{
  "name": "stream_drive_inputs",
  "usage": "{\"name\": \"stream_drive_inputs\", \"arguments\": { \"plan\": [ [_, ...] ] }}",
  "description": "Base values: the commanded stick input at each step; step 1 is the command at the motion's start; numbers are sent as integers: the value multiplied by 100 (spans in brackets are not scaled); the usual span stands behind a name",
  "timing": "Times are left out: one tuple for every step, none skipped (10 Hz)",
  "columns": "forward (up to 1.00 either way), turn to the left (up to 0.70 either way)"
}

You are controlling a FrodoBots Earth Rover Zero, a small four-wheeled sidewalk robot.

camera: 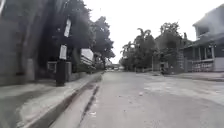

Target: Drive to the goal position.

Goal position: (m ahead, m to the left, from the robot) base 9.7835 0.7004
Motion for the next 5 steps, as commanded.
{"name": "stream_drive_inputs", "arguments": {
  "plan": [
    [70,0],
    [70,0],
    [70,0],
    [70,0],
    [70,0]
  ]
}}
